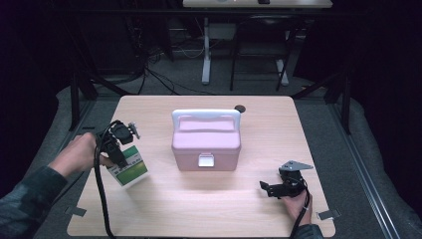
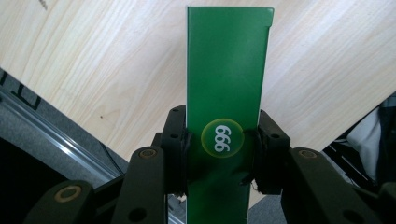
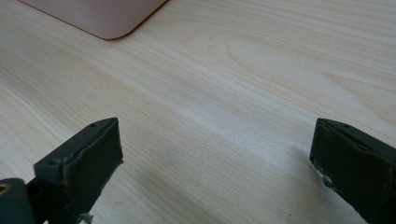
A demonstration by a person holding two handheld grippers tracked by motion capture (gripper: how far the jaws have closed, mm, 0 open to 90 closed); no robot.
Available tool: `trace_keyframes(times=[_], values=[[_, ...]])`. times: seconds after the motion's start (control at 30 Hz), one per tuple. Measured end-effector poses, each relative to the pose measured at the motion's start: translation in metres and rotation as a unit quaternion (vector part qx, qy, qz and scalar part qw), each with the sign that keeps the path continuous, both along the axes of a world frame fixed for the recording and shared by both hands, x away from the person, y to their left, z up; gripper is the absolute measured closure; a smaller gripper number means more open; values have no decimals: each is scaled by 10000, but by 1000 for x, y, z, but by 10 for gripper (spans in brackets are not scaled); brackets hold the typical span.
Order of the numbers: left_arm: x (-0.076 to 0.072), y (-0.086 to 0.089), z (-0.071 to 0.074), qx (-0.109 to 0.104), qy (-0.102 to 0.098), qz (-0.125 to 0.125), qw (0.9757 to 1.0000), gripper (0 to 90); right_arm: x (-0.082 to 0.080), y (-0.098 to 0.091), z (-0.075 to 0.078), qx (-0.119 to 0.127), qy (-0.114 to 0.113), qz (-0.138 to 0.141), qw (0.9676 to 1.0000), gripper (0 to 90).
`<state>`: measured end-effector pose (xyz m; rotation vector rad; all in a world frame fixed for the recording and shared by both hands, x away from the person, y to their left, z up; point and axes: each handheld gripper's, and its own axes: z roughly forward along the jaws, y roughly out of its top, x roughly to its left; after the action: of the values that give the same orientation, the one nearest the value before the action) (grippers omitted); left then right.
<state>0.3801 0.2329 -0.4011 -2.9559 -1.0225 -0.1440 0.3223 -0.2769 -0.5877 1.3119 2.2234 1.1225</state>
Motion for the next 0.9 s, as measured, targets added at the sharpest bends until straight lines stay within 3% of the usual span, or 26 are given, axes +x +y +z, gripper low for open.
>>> trace_keyframes(times=[0.23, 0.5, 0.9], values=[[14, 16, -5, -18, -21, 333, 9994, 635, 0, 0, 0, -21, -7, 7, 10000, 17], [31, 29, -13, -64, 12, 550, 9985, 635, 0, 0, 0, -12, 11, -1, 10000, 18], [50, 35, -29, -198, 117, 676, 9974, 635, 0, 1, 0, 6, 33, 21, 10000, 20]])
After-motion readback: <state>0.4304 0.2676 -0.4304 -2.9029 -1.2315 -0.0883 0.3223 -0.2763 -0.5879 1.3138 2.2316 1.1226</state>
